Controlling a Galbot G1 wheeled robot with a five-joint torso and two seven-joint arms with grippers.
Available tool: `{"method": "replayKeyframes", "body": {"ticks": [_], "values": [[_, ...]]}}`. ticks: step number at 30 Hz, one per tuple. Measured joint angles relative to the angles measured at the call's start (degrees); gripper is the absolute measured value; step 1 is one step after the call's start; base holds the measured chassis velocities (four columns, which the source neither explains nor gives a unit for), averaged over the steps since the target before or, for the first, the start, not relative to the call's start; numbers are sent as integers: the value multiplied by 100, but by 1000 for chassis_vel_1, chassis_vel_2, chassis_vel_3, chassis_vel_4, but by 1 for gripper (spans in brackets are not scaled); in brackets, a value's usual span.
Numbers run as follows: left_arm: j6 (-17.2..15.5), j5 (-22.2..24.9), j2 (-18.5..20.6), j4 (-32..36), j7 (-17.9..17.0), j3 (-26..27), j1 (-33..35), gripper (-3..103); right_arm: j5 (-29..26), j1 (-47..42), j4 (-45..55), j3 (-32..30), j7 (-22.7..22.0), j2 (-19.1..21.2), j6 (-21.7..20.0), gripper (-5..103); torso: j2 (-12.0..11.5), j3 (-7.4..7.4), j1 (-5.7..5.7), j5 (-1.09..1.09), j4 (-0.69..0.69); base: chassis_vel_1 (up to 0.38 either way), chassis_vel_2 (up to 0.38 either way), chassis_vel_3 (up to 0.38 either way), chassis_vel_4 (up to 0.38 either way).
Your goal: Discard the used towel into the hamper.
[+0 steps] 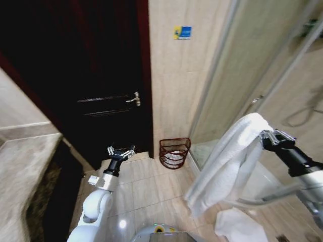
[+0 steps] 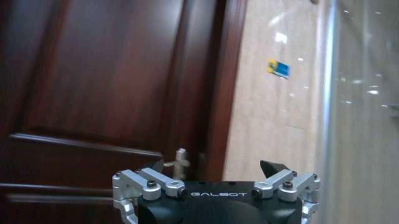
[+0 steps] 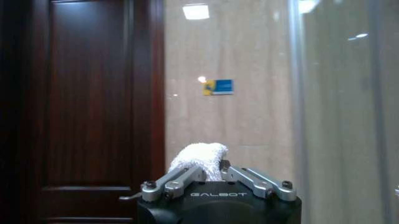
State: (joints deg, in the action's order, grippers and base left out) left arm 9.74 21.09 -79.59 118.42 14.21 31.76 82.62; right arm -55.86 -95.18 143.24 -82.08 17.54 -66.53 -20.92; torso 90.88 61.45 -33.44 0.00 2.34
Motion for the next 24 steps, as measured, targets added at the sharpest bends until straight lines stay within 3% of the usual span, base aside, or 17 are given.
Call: {"method": "replayKeyframes", "body": {"ticks": [5,9,24], "values": [[75,-11,19,-23,-8,1,-17,100,7,67,0,-47,-91,50,10,5,0,0,0,0,4,84,91,102,89],[76,-18,21,-23,-5,0,-30,100,12,58,0,-95,-143,47,12,5,2,0,1,0,-1,5,9,13,14],[104,-36,31,-81,7,8,-4,100,125,103,0,-66,-118,21,36,5,1,1,-2,0,0,-69,76,72,-71]]}}
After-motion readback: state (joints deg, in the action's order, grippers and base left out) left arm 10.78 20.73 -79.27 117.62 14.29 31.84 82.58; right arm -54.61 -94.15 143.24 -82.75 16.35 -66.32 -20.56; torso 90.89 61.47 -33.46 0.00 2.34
